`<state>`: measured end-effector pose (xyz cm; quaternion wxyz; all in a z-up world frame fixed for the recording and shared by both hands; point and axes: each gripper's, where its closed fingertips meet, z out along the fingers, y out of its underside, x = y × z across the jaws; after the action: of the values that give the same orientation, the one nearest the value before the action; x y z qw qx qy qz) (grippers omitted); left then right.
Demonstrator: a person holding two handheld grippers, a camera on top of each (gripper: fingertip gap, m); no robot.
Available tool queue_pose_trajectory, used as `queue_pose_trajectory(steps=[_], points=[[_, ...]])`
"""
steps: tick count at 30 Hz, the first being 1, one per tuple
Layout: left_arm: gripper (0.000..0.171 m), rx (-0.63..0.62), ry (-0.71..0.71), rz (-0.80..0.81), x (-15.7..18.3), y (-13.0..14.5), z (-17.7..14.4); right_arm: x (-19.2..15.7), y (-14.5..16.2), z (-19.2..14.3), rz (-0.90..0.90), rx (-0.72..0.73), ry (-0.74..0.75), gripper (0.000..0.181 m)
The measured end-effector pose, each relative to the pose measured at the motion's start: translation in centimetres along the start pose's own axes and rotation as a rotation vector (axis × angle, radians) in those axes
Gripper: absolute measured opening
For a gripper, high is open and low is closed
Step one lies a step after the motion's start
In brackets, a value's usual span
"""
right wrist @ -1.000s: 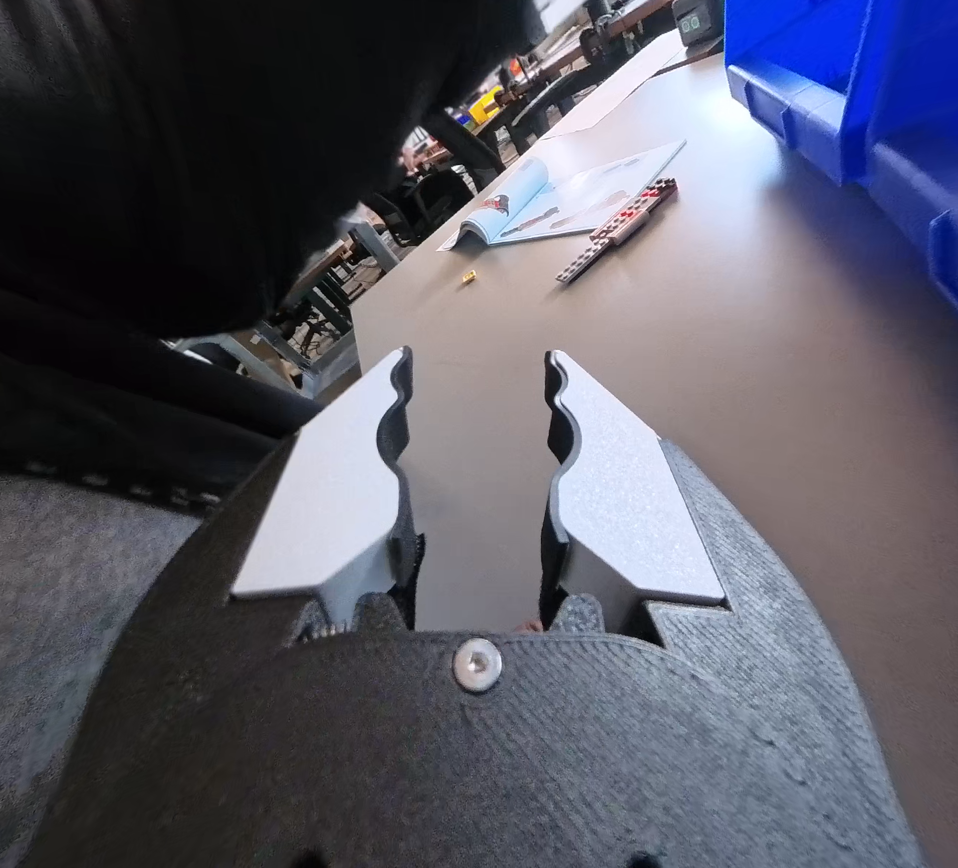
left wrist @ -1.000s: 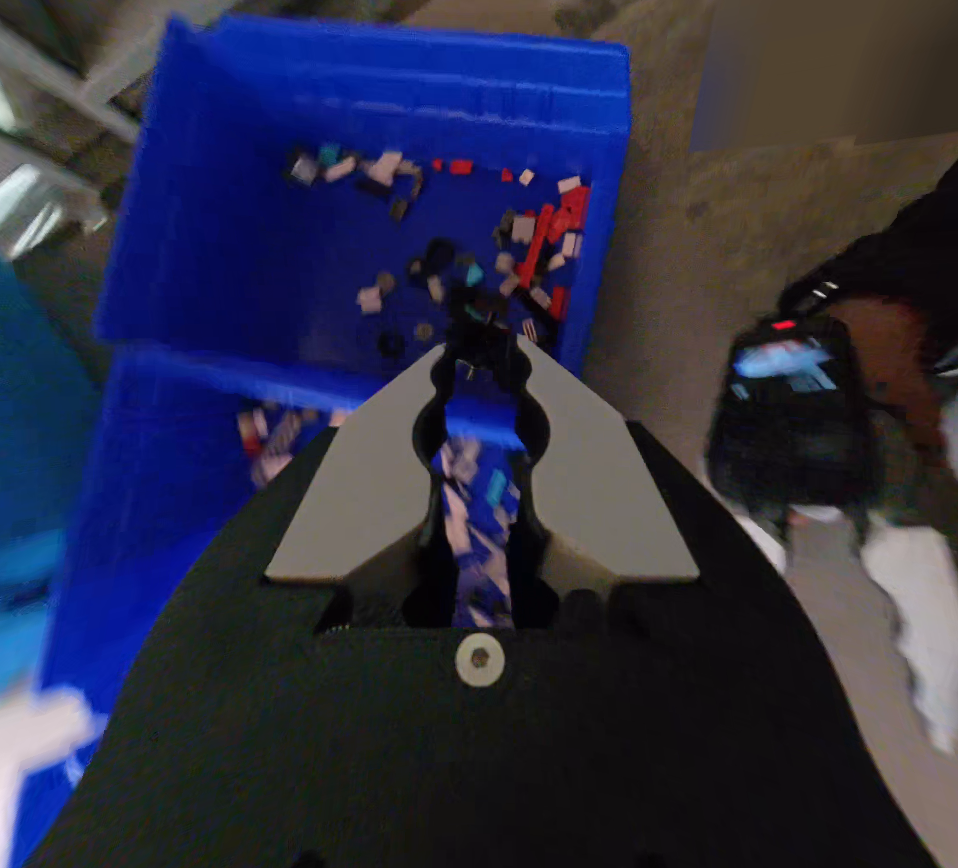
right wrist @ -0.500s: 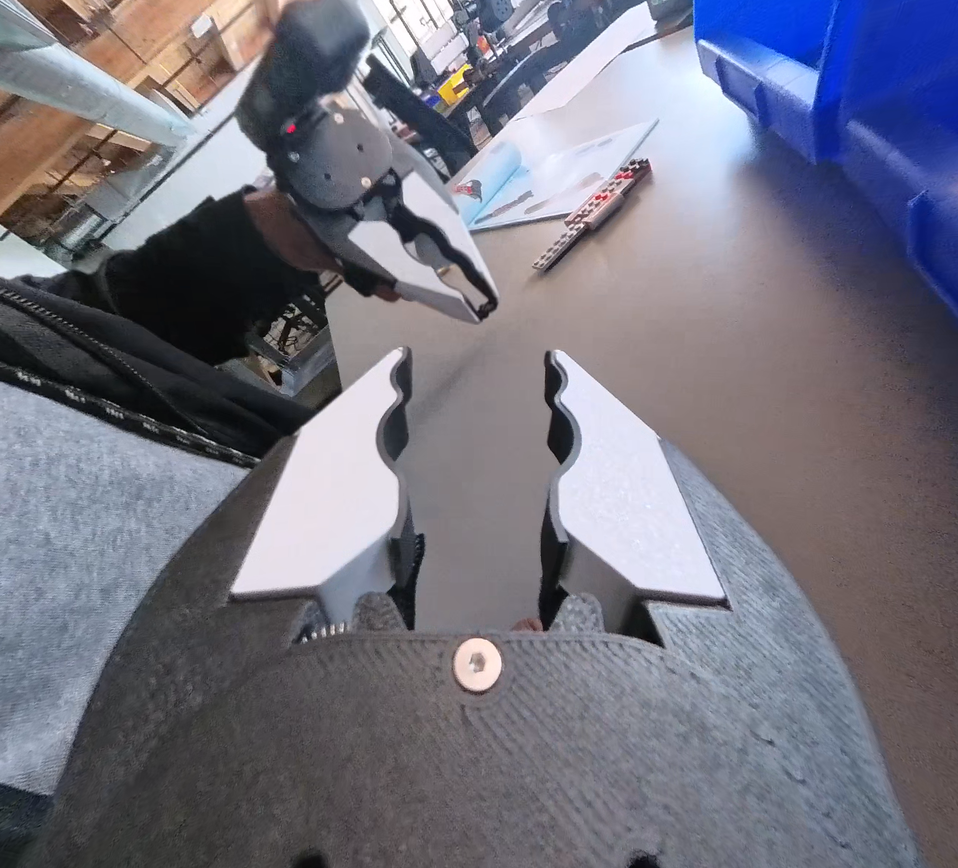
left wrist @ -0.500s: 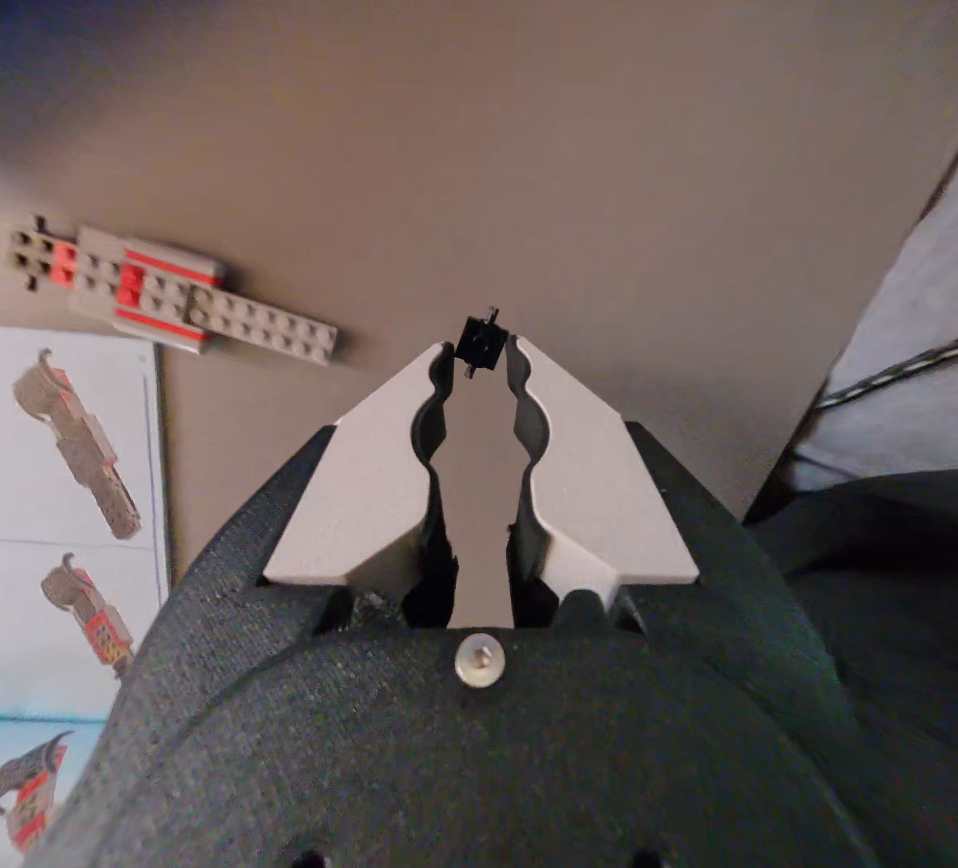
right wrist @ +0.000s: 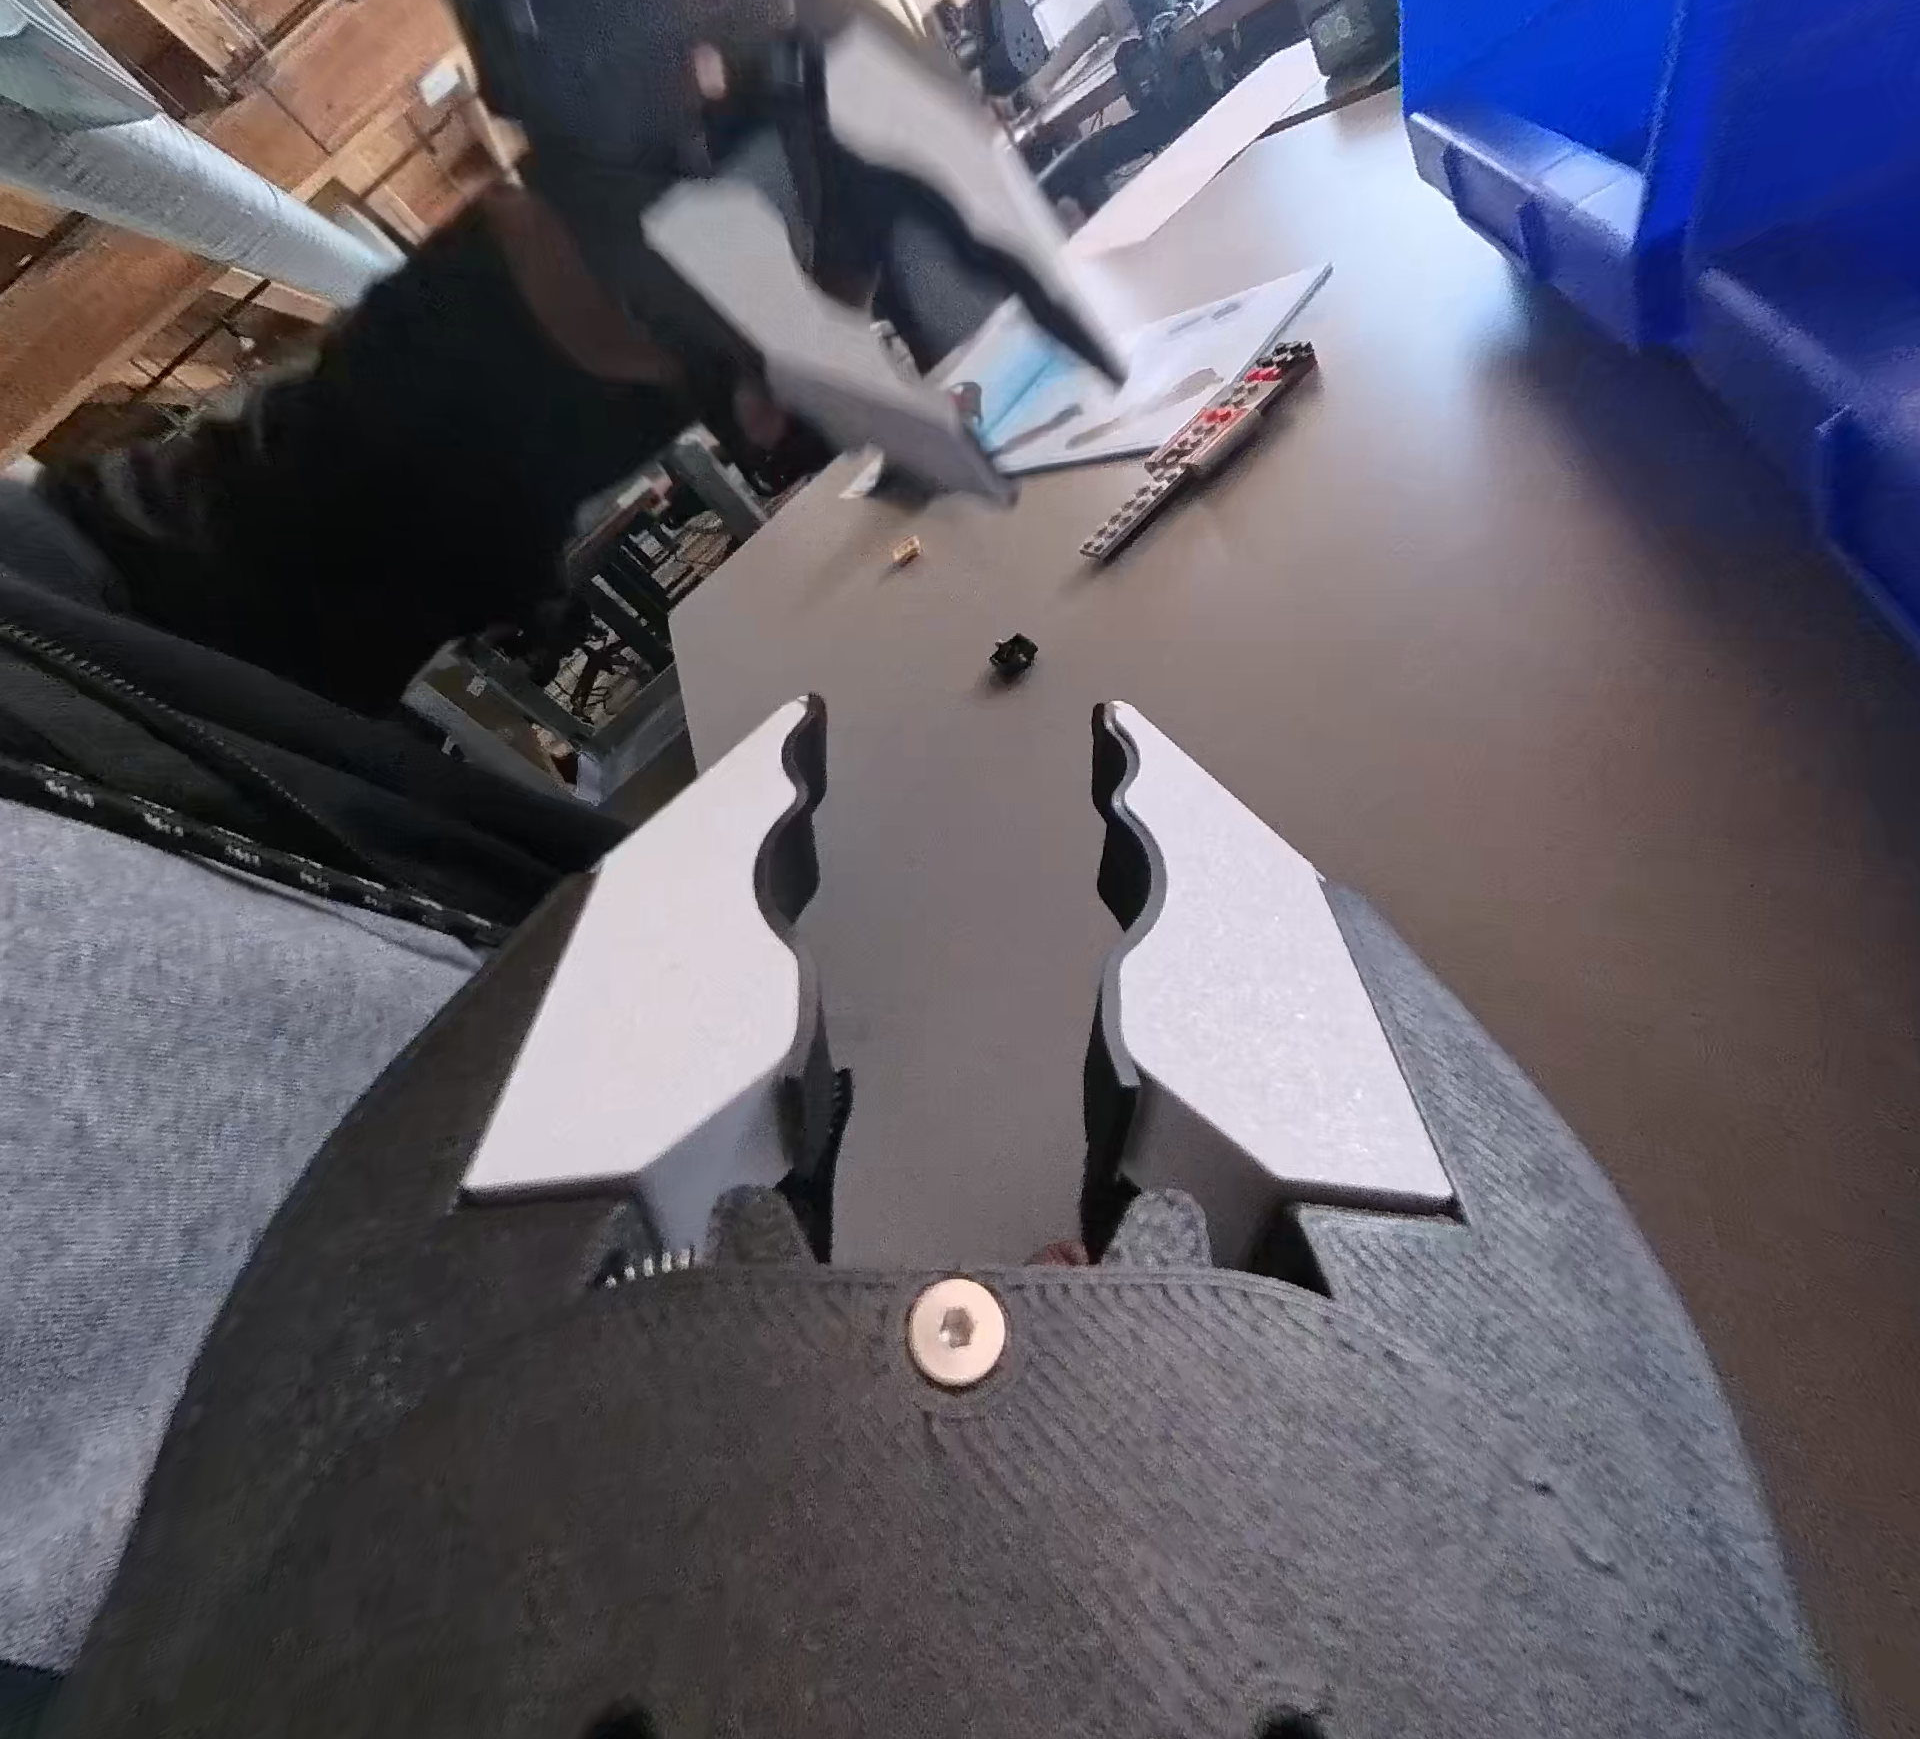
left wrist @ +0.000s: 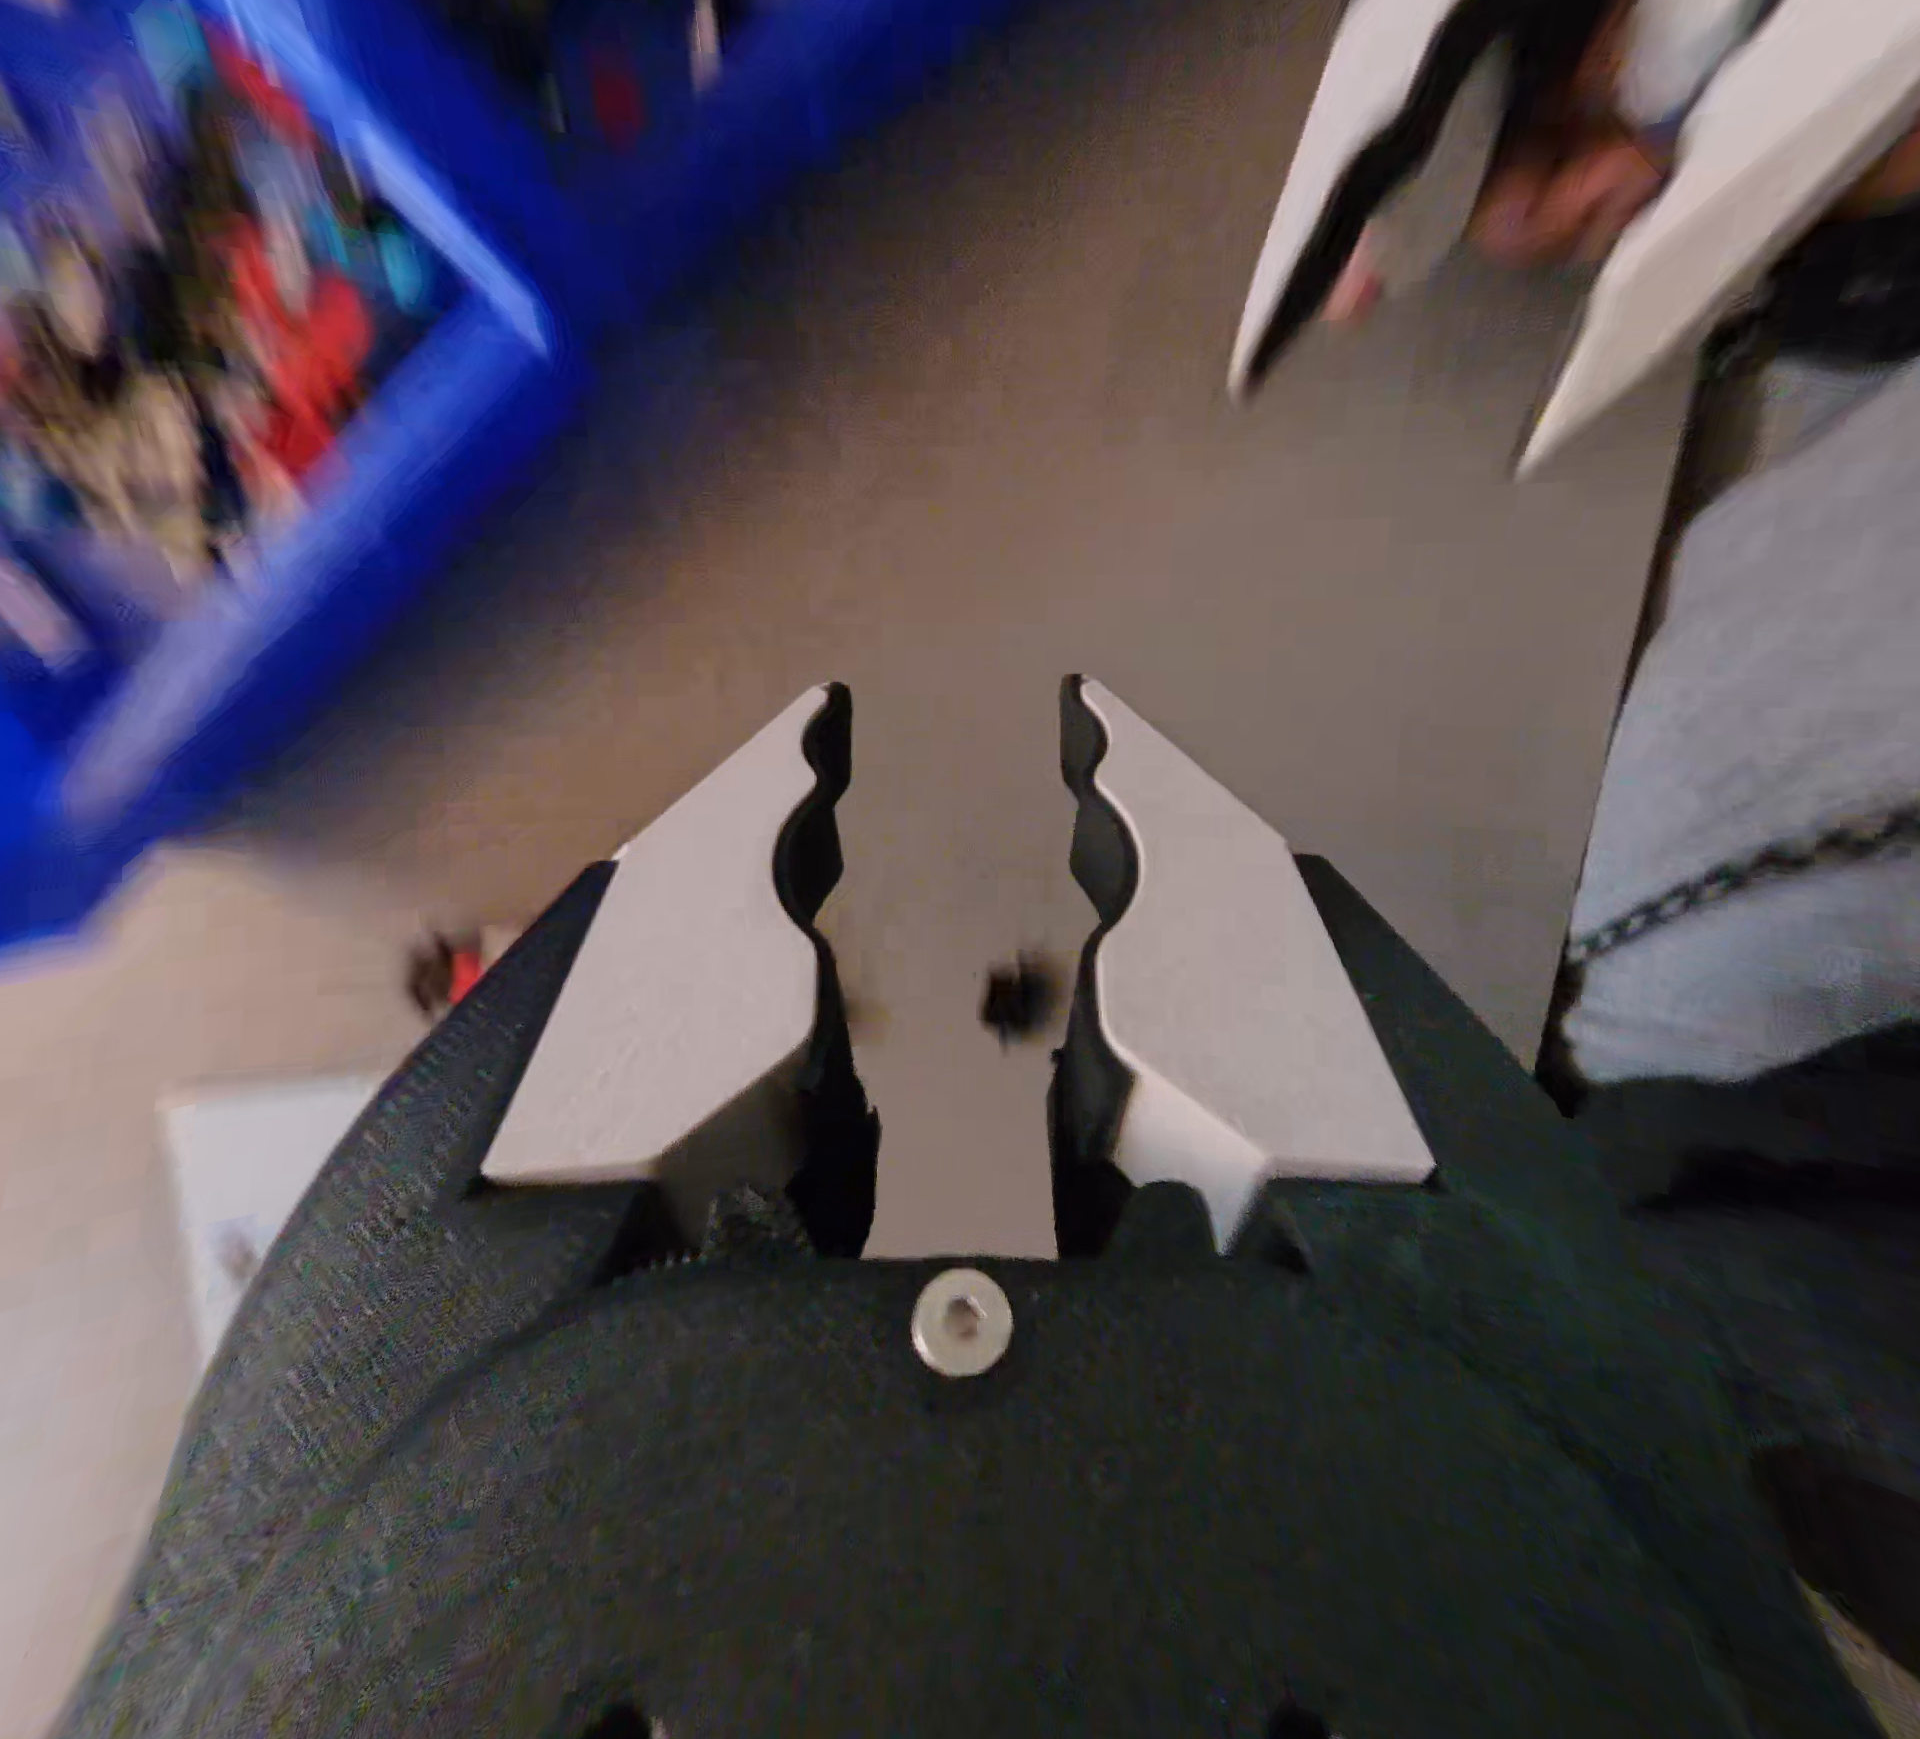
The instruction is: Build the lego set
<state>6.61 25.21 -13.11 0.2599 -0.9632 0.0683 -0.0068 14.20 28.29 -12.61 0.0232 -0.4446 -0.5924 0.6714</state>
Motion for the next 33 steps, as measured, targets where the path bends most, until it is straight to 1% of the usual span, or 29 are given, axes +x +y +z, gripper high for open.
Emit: queue_pose_trajectory(steps=[3,5,7,9,11,13,16,19,21,26,32,33], points=[[0.04,0.1,0.047,0.201,0.1,-9.5,0.1,-0.2,0.2,0.1,-0.012,-0.012,-0.003,0.054],[0.039,0.139,0.083,0.336,0.7,-15.7,1.3,-0.2,0.3,0.2,-0.017,-0.02,-0.002,0.054],[0.039,0.157,0.138,0.462,2.2,-21.1,3.2,-0.2,0.5,0.3,-0.018,-0.03,0.001,0.054],[0.038,0.138,0.188,0.592,3.9,-25.2,5.8,-0.2,0.6,0.4,-0.021,-0.041,0.003,0.054],[0.037,0.063,0.213,0.706,5.1,-27.5,9.1,-0.2,0.7,0.5,-0.024,-0.049,0.003,0.054],[0.035,-0.047,0.253,0.801,6.3,-28.1,12.4,-0.3,0.7,0.5,-0.027,-0.048,-0.001,0.054],[0.032,-0.257,0.283,0.934,7.1,-26.7,16.5,-0.6,0.6,0.4,-0.032,-0.039,-0.016,0.054],[0.03,-0.43,0.285,1.033,7.0,-24.6,18.8,-0.9,0.6,0.2,-0.037,-0.031,-0.037,0.054],[0.029,-0.503,0.303,1.064,7.2,-23.5,19.5,-1.1,0.5,0.0,-0.037,-0.023,-0.052,0.054],[0.027,-0.597,0.343,1.066,7.3,-22.2,20.2,-1.4,0.3,-0.4,-0.024,-0.007,-0.074,0.054],[0.026,-0.65,0.325,1.085,7.0,-22.0,20.4,-1.2,0.4,-0.3,-0.02,-0.015,-0.065,0.054],[0.023,-0.652,0.325,1.088,7.1,-22.0,20.5,-1.2,0.5,-0.2,-0.021,-0.019,-0.061,0.054]])
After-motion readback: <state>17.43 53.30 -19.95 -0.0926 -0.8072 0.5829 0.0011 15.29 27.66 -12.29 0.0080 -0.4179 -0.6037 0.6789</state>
